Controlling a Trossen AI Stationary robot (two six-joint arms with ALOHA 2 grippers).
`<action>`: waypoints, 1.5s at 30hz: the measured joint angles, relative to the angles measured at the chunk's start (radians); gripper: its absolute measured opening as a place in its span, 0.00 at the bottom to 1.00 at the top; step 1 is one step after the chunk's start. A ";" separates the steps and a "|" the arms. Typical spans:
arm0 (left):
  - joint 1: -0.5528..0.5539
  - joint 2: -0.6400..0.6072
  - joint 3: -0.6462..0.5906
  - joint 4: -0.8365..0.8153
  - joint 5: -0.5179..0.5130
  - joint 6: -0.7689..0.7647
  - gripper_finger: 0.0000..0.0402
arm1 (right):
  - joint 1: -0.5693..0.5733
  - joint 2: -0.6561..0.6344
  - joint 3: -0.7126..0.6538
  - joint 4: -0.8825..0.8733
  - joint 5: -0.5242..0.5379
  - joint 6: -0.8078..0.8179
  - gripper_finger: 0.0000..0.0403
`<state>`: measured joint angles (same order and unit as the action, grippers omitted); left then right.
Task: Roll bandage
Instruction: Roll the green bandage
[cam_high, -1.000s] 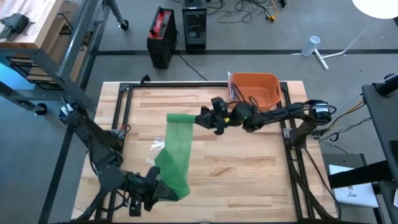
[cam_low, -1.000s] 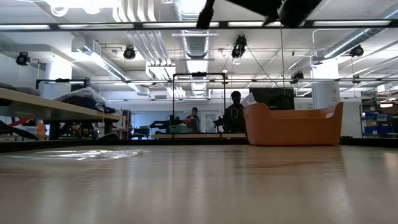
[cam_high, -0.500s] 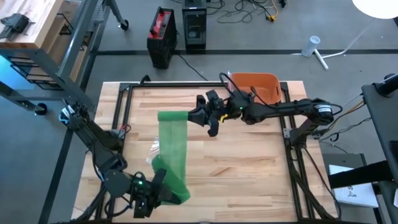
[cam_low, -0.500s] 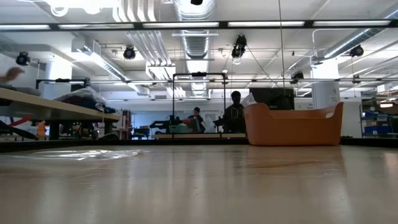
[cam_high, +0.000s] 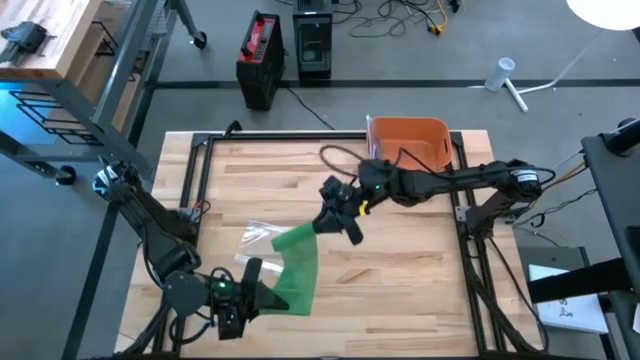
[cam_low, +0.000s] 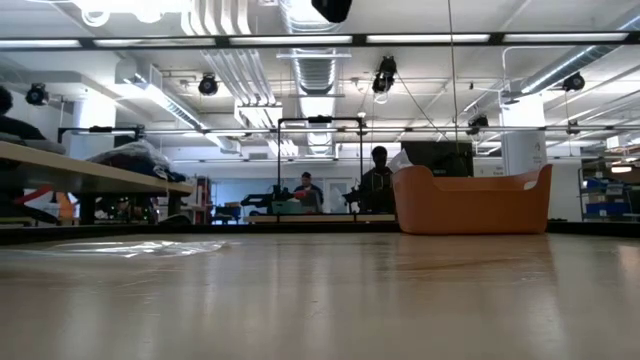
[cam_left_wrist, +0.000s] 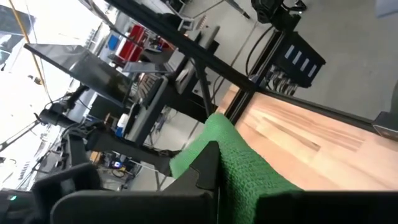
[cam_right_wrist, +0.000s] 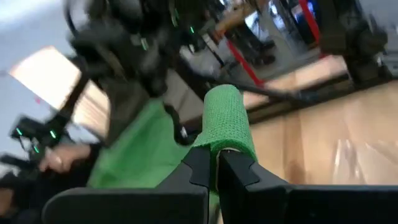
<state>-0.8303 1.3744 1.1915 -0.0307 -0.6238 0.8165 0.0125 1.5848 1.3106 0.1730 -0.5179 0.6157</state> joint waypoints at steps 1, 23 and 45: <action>0.000 -0.002 -0.001 0.000 -0.001 0.000 0.00 | 0.006 0.002 0.000 -0.003 -0.005 -0.009 0.01; 0.004 -0.061 0.005 0.030 -0.100 0.058 0.00 | 0.075 0.007 -0.034 -0.356 0.420 -0.437 0.01; 0.037 -0.300 -0.025 -0.048 -0.254 0.063 0.00 | 0.315 0.003 -0.100 -0.307 0.356 -0.521 0.01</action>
<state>-0.7937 1.0743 1.1662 -0.0788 -0.8780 0.8791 0.3279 1.5875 1.2102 -0.1340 -0.1623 0.0951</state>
